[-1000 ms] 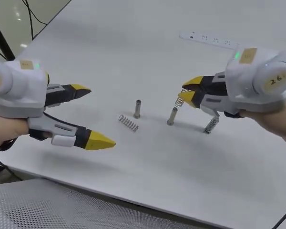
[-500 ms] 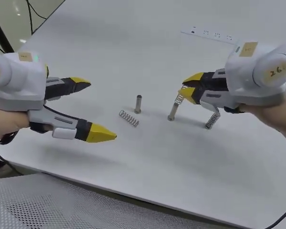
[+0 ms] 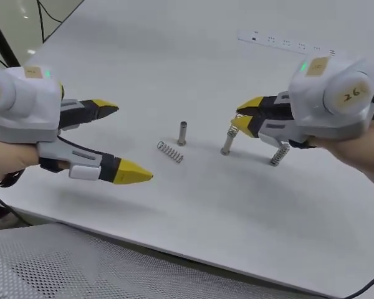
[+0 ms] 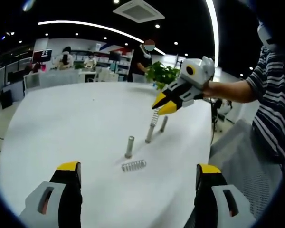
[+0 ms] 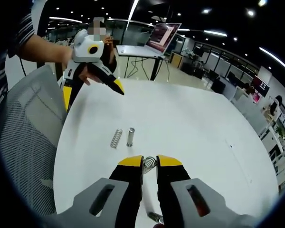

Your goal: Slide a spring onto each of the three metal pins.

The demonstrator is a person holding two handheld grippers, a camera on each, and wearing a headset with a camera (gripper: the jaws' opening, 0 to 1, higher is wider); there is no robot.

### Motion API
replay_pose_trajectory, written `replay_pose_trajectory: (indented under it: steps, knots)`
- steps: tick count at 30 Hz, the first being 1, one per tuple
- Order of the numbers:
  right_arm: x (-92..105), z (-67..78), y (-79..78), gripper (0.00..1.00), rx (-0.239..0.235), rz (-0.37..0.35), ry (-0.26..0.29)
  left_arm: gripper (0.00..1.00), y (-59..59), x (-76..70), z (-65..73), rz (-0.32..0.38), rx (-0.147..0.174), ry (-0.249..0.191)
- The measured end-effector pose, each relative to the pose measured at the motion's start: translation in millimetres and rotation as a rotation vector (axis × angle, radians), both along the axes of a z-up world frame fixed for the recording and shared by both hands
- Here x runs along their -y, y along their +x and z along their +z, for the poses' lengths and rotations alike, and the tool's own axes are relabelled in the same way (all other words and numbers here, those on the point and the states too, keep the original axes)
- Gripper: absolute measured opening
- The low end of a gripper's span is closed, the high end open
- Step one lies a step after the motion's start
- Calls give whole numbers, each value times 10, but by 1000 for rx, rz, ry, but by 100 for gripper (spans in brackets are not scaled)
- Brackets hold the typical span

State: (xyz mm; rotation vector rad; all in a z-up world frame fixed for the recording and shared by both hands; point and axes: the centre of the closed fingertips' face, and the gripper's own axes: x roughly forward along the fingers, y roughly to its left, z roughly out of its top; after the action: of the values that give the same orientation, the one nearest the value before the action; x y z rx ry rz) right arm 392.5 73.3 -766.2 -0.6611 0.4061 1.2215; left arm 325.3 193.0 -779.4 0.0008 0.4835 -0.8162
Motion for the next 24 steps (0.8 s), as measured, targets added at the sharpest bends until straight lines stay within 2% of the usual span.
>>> replay_pose_trajectory:
  steps: [10,17,19,20,24]
  knots:
    - [-1,-334,-27,8,13,31,-97,98,-20,-12,3,5,-1,2]
    - [40,-523,-18,8,3,24,-142,98,-29,-7,-3,5,-3,3]
    - [55,-549,-24,8,0,20,-144,98,-32,-1,-2,6,-4,0]
    - [40,-523,-11,8,15,21,-125,98,-34,0,-4,6,-5,-1]
    - [47,-525,-8,8,6,13,-115,98,-42,-2,-13,6,-9,1]
